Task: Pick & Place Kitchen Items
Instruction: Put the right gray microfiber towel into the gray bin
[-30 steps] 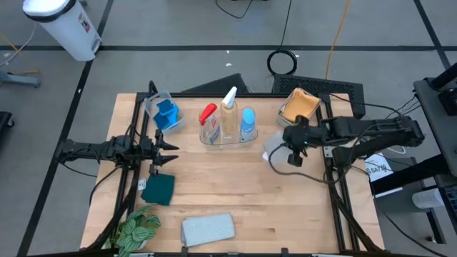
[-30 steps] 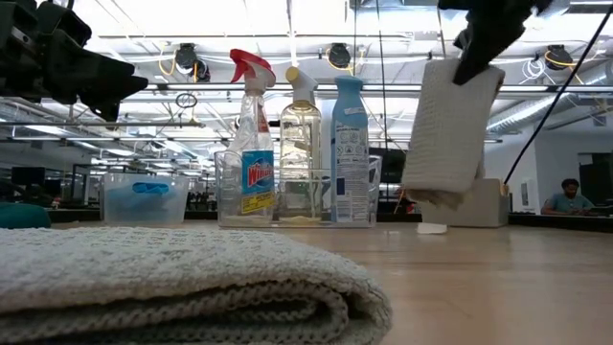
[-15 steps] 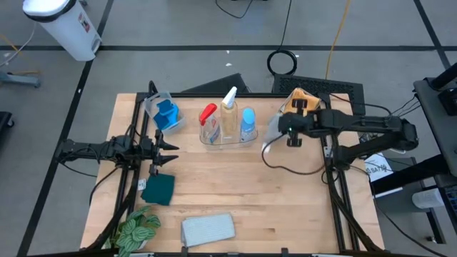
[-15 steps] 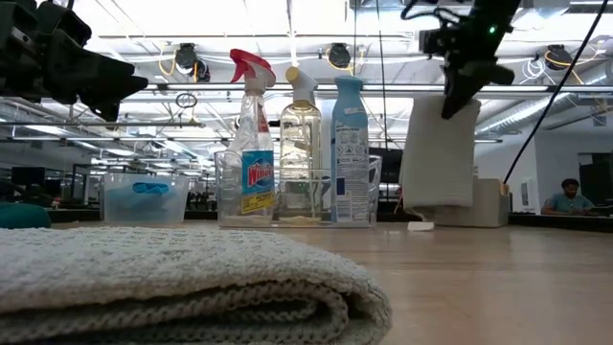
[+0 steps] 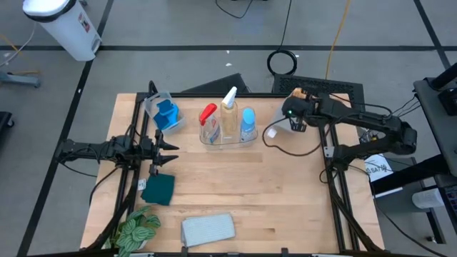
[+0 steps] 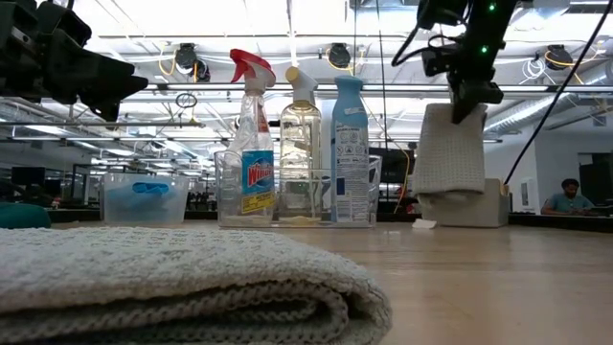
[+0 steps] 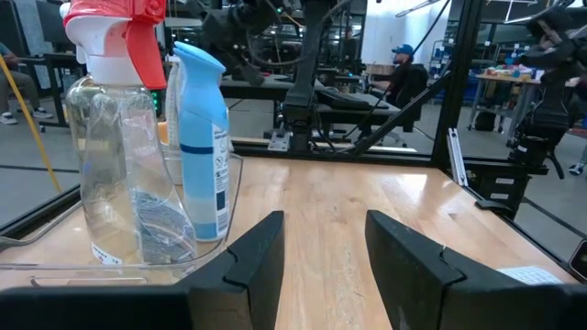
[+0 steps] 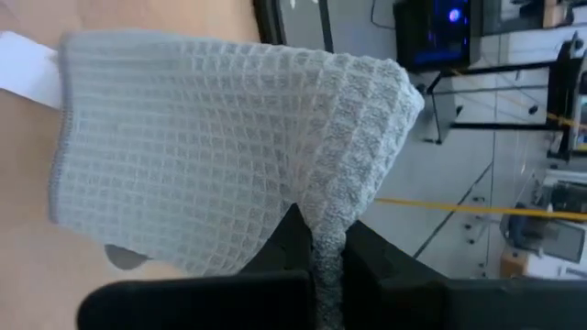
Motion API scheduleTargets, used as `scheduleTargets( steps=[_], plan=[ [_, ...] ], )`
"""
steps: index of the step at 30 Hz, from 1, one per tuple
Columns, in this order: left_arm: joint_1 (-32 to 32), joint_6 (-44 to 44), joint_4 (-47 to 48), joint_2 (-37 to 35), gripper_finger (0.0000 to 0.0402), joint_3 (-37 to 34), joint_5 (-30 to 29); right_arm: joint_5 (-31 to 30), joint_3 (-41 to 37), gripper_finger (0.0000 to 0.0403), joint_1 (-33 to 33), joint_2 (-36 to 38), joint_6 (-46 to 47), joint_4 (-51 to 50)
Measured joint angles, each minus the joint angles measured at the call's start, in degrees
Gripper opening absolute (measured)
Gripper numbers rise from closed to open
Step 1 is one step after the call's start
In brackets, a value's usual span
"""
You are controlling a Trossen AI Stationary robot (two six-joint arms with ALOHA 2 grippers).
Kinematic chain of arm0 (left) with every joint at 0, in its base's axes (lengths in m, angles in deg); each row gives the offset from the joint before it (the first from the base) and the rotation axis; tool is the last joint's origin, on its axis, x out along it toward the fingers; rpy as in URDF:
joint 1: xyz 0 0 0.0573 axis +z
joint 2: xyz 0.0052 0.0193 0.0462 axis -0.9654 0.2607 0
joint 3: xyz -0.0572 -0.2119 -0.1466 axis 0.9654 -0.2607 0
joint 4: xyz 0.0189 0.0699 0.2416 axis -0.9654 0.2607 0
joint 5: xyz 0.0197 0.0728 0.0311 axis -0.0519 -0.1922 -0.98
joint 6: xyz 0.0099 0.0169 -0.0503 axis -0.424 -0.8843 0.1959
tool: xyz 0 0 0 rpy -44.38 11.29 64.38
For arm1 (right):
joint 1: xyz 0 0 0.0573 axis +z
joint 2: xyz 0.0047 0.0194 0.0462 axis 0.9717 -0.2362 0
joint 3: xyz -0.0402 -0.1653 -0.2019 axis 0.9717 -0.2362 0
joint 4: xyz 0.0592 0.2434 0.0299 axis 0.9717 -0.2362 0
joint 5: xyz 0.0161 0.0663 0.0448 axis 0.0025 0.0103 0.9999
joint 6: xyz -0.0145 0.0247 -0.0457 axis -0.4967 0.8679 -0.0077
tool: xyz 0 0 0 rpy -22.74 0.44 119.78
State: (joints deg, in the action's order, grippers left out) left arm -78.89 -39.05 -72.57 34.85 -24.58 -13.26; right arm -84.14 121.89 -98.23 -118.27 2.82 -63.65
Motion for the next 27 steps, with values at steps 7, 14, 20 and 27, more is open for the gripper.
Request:
scheduleTargets(
  steps=[7, 14, 20, 27],
  plan=[
    [0.01, 0.0, 0.0, -0.01, 0.0159, 0.0, 0.0, 0.03, -1.61, 0.0004, -5.02, 0.02, -0.61, 1.62],
    [0.0, 0.0, 0.0, 0.0, 0.0159, 0.0, 0.0, 0.18, -8.45, 0.0004, -10.48, 0.0, -5.34, 11.33],
    [0.01, 0.0, 0.0, 0.01, 0.0159, 0.0, 0.0, 0.18, -16.57, 0.0004, -14.67, 0.02, -12.59, 25.31],
    [-0.01, 0.0, -0.02, -0.01, 0.0159, 0.0, 0.0, -0.02, -23.68, 0.0004, -19.38, 0.02, -18.66, 35.24]
  ],
)
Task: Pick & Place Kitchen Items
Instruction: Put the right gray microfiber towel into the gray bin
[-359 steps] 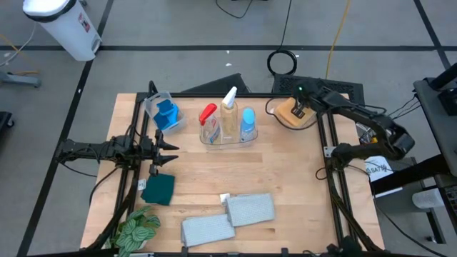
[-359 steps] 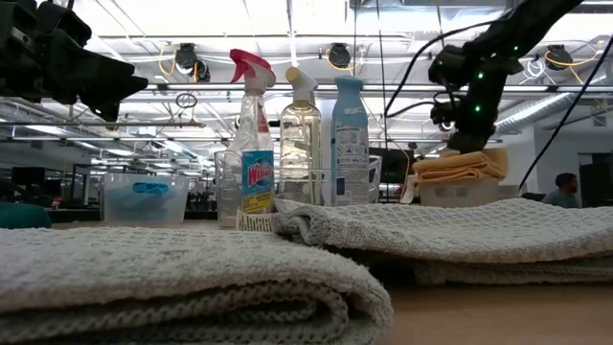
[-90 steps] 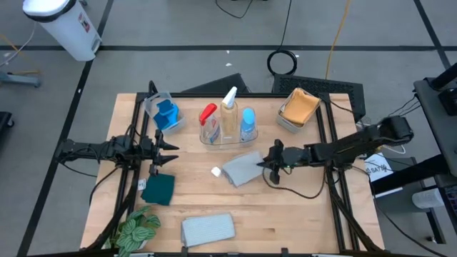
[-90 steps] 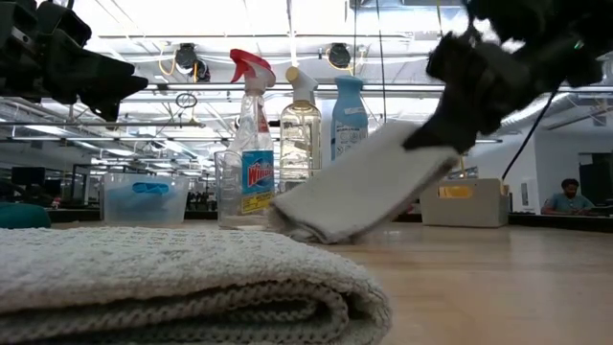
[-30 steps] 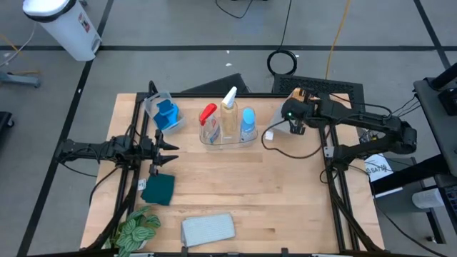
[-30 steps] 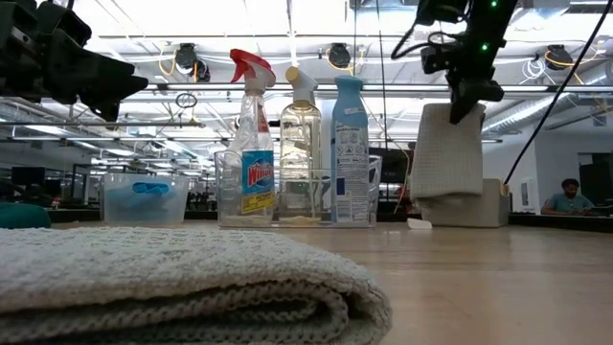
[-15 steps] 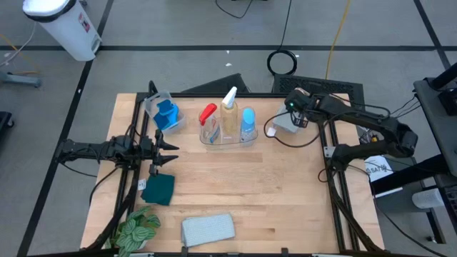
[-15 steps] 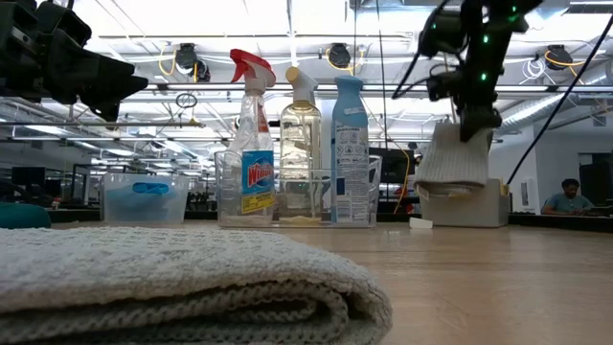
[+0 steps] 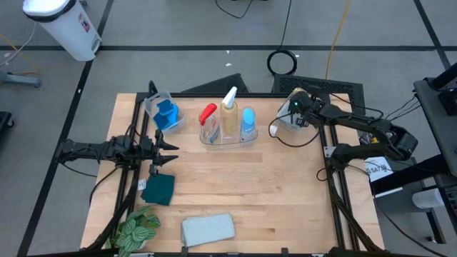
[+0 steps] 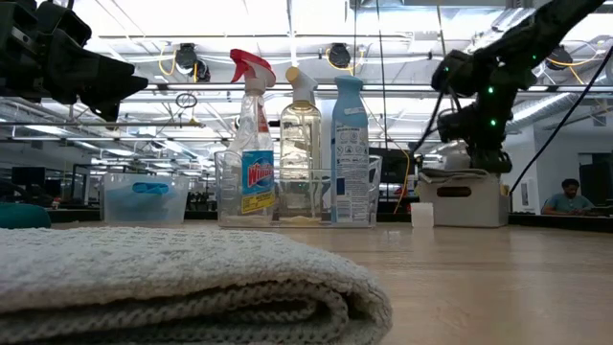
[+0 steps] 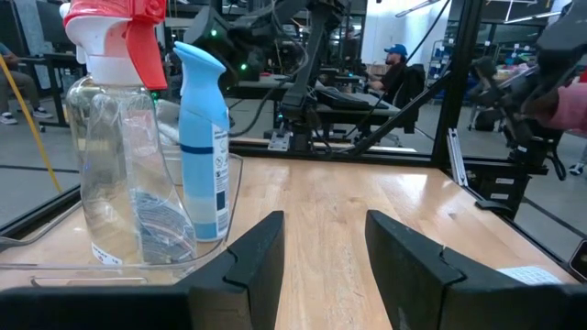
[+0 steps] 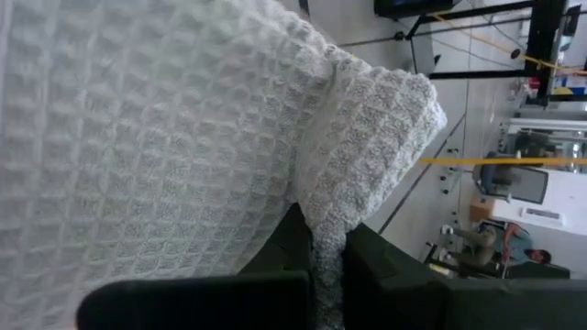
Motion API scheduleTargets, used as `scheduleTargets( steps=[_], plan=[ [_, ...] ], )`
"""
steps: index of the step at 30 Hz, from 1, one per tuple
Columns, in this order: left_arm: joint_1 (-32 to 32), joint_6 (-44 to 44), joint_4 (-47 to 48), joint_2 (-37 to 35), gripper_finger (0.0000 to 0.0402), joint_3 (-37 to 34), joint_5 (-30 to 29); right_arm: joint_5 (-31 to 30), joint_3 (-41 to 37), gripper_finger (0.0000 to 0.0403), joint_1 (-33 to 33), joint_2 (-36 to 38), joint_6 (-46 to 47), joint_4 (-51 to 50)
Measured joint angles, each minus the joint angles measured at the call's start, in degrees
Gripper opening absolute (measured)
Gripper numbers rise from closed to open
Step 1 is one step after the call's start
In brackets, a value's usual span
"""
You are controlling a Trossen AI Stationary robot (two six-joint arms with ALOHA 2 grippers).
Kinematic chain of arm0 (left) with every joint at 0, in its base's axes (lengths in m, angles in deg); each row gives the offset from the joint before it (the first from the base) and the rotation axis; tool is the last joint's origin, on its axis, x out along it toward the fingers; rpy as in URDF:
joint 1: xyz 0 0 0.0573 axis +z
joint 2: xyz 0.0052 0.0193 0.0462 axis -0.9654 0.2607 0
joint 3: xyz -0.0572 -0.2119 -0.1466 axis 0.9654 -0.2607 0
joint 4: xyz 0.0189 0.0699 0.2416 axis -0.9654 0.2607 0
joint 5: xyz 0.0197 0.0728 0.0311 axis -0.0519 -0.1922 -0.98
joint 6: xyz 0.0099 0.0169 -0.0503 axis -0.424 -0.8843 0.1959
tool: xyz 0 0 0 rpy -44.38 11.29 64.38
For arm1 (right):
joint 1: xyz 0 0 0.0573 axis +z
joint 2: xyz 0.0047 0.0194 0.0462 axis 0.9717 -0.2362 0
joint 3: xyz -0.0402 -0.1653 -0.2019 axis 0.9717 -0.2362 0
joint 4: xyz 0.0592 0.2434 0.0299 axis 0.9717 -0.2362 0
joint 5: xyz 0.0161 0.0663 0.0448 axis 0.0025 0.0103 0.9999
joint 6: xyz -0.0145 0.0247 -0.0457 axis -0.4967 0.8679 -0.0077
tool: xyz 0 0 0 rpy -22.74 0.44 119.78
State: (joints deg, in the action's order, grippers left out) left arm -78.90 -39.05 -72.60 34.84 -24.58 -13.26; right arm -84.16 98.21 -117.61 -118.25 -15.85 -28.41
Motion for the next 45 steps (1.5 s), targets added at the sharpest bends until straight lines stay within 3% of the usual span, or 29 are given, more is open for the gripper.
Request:
scheduleTargets(
  steps=[10, 15, 26, 36, 41, 45],
  plan=[
    [0.02, 0.0, 0.0, 0.0, 0.0159, 0.0, -0.02, -0.22, -4.81, 0.0004, -4.5, 0.0, -3.72, 7.71],
    [0.0, 0.0, 0.02, 0.0, 0.0159, 0.0, 0.0, -3.11, -5.1, 0.0004, -5.23, 0.0, -4.86, 12.77],
    [0.0, 0.0, 0.02, 0.0, 0.0159, 0.0, -0.02, 1.89, -5.1, 0.0004, -5.23, 0.0, -5.04, 15.03],
    [0.01, 0.0, 0.01, 0.0, 0.0159, 0.0, -0.01, 4.95, -5.76, 0.0004, -5.7, -0.01, 0.39, 15.03],
    [0.0, 0.0, 0.0, 0.01, 0.0159, 0.0, 0.0, 3.27, -9.07, 0.0006, -7.63, -0.02, 0.72, 18.65],
    [0.01, 0.0, 0.02, 0.01, 0.0159, 0.0, -0.01, 3.08, -12.28, 0.003, -8.79, 0.1, 0.54, 22.94]
  ],
)
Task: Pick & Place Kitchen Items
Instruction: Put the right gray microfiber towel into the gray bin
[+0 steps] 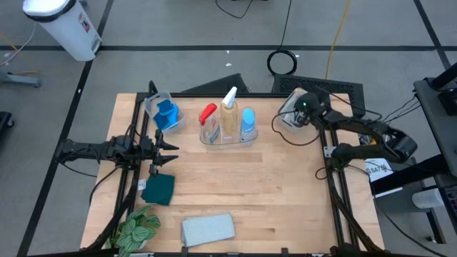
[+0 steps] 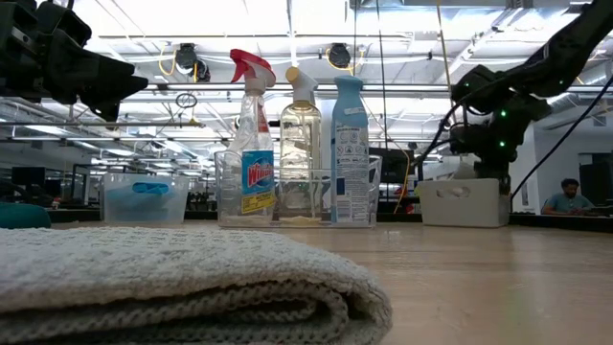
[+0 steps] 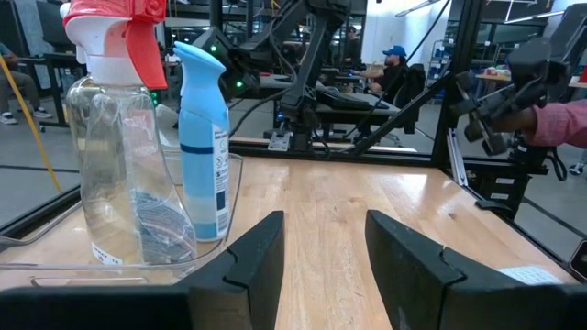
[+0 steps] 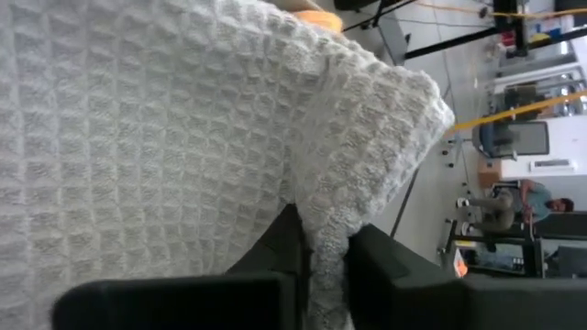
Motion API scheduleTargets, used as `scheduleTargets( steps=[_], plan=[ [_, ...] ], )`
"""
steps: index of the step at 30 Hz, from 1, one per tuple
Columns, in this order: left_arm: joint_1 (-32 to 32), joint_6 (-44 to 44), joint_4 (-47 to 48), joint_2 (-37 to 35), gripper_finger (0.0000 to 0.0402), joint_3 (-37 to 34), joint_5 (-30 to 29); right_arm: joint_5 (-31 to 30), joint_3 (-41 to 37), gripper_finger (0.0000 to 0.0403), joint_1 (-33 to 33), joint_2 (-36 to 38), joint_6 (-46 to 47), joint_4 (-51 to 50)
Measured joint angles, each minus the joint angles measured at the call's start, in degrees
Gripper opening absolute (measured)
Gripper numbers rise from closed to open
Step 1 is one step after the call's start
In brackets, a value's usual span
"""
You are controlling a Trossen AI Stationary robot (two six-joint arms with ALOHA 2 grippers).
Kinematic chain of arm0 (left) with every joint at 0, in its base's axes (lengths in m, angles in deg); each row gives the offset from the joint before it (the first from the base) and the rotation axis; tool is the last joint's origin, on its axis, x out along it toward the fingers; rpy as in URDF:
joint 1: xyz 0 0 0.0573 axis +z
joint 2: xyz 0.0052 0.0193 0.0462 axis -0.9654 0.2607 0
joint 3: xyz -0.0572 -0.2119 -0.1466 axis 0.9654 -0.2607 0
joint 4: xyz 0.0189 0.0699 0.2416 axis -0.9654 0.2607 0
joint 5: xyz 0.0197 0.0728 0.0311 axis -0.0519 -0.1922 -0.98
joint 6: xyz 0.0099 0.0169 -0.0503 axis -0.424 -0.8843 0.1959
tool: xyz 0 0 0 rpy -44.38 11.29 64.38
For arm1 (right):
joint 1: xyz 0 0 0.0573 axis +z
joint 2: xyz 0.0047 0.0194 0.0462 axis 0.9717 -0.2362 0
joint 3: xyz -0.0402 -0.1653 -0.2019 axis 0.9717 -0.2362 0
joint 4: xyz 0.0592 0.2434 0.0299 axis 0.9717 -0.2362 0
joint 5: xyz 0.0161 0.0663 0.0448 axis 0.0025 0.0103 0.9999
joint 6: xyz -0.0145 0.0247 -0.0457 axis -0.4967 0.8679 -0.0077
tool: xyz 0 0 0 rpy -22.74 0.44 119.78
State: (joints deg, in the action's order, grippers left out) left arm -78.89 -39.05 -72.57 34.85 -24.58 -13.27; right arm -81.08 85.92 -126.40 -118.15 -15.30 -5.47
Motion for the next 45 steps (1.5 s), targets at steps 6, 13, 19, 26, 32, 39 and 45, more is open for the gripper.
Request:
scheduleTargets(
  steps=[6, 13, 19, 26, 32, 39, 45],
  plan=[
    [0.01, 0.0, -0.02, -0.01, 0.0159, 0.0, 0.01, -0.34, -1.06, 0.0108, 0.39, 0.33, -1.81, 2.4],
    [0.0, 0.0, -0.01, 0.0, 0.0159, 0.0, 0.0, -7.66, -1.33, 0.0186, 3.94, 3.02, -2.62, 6.45],
    [-0.01, 0.0, -0.02, -0.01, 0.0159, 0.0, 0.01, -10.29, -1.34, 0.0224, 7.44, 6.36, 0.17, 9.82],
    [-0.01, 0.0, 0.0, 0.01, 0.0159, 0.0, -0.01, -5.14, -1.28, 0.0223, 8.2, 8.6, 12.07, 10.56],
    [-0.01, 0.0, 0.0, 0.0, 0.0159, 0.0, 0.01, 8.79, 1.4, 0.0101, 3.43, 7.62, 26.08, -2.08],
    [0.0, 0.0, -0.01, 0.01, 0.0159, 0.0, 0.01, 15.37, 3.11, 0.0017, -4.08, 6.54, 29.23, -7.43],
    [-0.01, 0.0, -0.01, 0.01, 0.0159, 0.0, 0.01, 15.41, 3.11, 0.0004, -4.83, 3.88, 32.46, -1.72]
  ],
)
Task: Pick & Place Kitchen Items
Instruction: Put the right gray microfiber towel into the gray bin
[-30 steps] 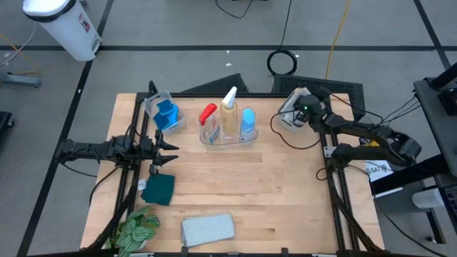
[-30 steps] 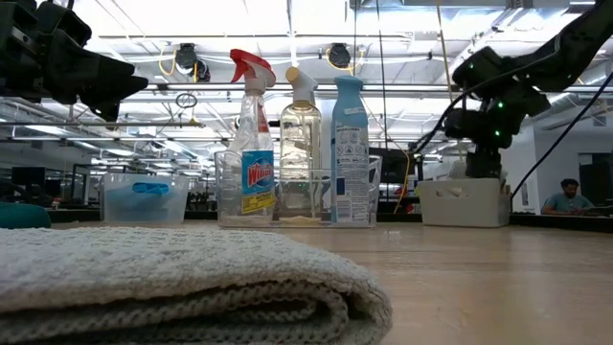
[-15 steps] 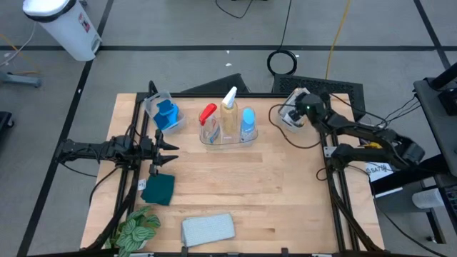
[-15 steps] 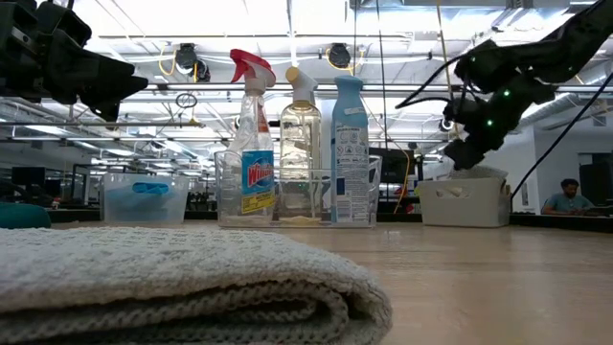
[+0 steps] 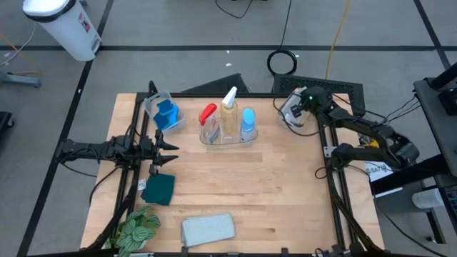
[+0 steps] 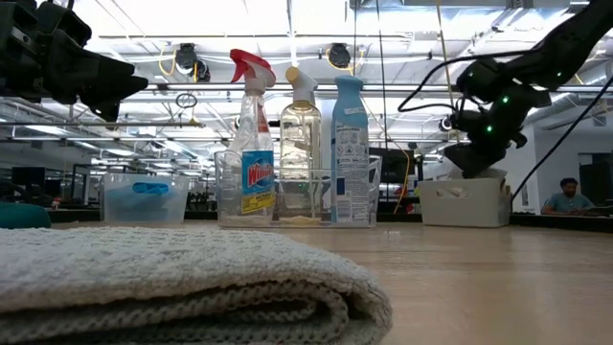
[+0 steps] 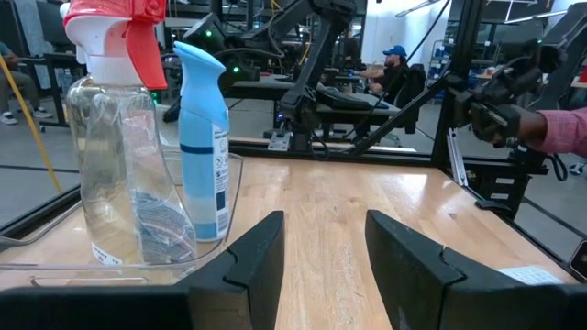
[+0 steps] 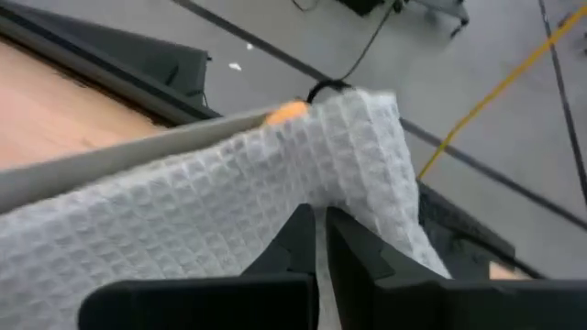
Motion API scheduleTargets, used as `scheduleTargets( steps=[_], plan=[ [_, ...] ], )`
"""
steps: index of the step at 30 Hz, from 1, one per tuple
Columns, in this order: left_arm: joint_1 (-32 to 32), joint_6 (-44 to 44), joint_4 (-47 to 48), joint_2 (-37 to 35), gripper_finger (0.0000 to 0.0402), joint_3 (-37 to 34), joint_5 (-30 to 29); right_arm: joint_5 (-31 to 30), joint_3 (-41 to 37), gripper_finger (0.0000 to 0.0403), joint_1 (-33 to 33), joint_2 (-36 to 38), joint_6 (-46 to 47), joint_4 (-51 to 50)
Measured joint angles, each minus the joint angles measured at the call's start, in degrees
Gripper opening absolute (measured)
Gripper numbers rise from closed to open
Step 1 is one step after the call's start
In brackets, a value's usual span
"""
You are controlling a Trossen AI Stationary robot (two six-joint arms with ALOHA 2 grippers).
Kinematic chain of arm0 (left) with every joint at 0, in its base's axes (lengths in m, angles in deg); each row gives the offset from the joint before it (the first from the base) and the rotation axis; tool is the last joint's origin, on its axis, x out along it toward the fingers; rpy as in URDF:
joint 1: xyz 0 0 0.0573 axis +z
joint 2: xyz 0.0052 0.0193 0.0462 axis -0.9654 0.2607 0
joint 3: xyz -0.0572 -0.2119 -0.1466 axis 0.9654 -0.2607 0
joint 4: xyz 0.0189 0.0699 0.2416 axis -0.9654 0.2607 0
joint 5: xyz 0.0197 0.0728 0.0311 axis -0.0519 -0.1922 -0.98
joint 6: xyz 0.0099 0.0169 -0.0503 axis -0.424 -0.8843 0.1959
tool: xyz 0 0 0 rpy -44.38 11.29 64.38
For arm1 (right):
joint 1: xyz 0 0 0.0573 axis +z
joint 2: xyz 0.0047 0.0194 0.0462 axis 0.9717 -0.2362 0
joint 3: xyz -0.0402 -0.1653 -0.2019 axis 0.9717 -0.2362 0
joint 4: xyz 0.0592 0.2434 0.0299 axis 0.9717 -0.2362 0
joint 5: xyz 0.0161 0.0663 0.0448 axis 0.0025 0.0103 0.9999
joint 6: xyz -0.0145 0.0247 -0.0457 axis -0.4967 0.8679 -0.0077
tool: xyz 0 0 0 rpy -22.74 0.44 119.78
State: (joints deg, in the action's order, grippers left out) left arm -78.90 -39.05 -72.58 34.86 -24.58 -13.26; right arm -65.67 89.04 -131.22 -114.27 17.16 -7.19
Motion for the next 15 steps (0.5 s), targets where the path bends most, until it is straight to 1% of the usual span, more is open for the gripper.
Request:
scheduleTargets(
  steps=[2, 7, 10, 13, 15],
  plan=[
    [0.0, 0.0, 0.0, 0.0, 0.0159, 0.0, -0.01, 0.08, 0.0, 0.0004, -0.24, -1.8, 1.36, 0.35],
    [0.01, 0.0, -0.02, 0.0, 0.0159, 0.0, 0.0, 4.57, 0.0, 0.0001, -1.12, -8.59, 3.92, 0.22],
    [0.0, 0.0, -0.05, 0.0, 0.0159, 0.0, 0.0, 5.47, 0.0, 0.0001, -1.33, -12.78, 3.65, 1.01],
    [0.02, 0.0, -0.01, -0.02, 0.0159, 0.0, 0.0, 7.55, 0.13, 0.0, -1.16, -15.1, 4.5, 3.51],
    [0.0, 0.0, -0.01, -0.02, 0.0159, 0.0, 0.0, 7.75, 0.13, 0.0, -1.14, -15.65, 4.98, 4.15]
  ],
)
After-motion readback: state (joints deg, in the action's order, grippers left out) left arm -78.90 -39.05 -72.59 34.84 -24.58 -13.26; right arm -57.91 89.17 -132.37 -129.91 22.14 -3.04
